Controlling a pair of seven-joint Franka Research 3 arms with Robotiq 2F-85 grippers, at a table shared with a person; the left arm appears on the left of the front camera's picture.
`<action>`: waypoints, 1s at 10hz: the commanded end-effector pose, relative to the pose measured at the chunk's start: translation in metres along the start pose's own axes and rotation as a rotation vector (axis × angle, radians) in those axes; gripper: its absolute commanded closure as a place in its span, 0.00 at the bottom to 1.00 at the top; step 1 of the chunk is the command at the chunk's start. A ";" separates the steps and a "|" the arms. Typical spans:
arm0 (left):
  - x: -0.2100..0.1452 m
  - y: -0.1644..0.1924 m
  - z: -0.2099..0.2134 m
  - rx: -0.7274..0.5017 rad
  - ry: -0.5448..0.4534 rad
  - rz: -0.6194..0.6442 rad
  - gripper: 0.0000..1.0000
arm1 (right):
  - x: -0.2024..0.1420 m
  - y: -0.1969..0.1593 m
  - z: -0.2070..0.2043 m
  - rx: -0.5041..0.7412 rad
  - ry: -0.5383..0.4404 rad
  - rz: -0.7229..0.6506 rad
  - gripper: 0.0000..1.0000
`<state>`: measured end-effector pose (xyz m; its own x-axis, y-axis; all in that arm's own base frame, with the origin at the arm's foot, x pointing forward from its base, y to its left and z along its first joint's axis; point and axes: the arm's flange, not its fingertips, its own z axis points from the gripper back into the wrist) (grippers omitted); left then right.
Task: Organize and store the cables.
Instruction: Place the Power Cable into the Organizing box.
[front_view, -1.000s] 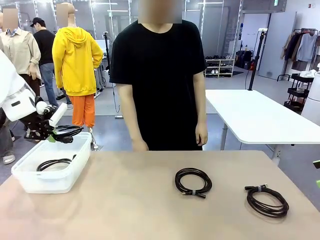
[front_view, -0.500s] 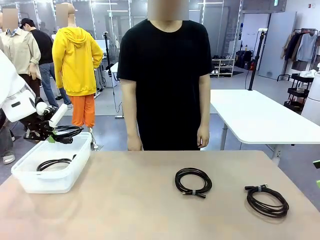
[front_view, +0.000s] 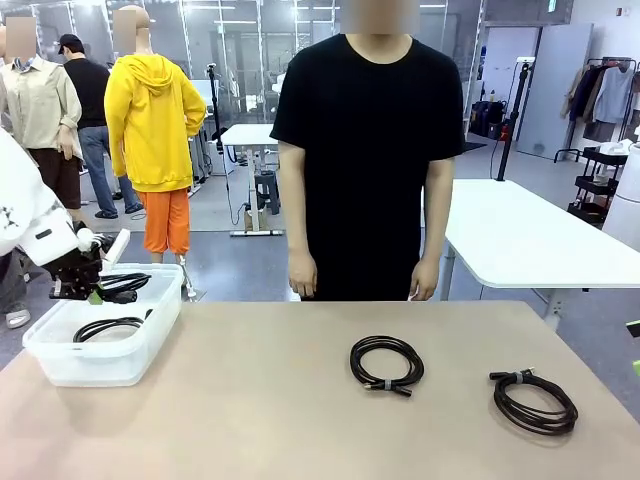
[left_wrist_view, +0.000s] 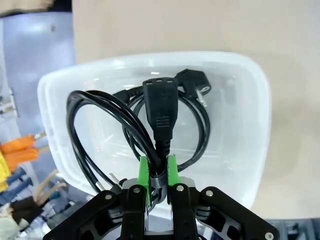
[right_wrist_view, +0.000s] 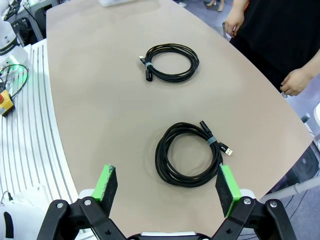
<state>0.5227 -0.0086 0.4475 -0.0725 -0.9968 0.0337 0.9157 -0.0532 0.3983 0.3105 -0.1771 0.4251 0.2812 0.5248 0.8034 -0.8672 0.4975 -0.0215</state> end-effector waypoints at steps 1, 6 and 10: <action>-0.007 0.022 -0.029 0.015 0.017 0.081 0.84 | 0.002 -0.001 0.001 -0.003 -0.014 -0.012 0.00; -0.006 0.010 -0.054 -0.120 -0.039 0.114 0.43 | 0.002 -0.001 0.001 -0.003 -0.014 -0.012 0.00; -0.003 0.004 -0.042 -0.156 -0.032 0.143 0.00 | 0.002 -0.001 0.001 -0.003 -0.014 -0.012 0.00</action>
<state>0.5448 -0.0098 0.4037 0.0274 -0.9953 0.0927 0.9634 0.0511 0.2633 0.3104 -0.1771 0.4251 0.2812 0.5245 0.8036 -0.8673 0.4973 -0.0211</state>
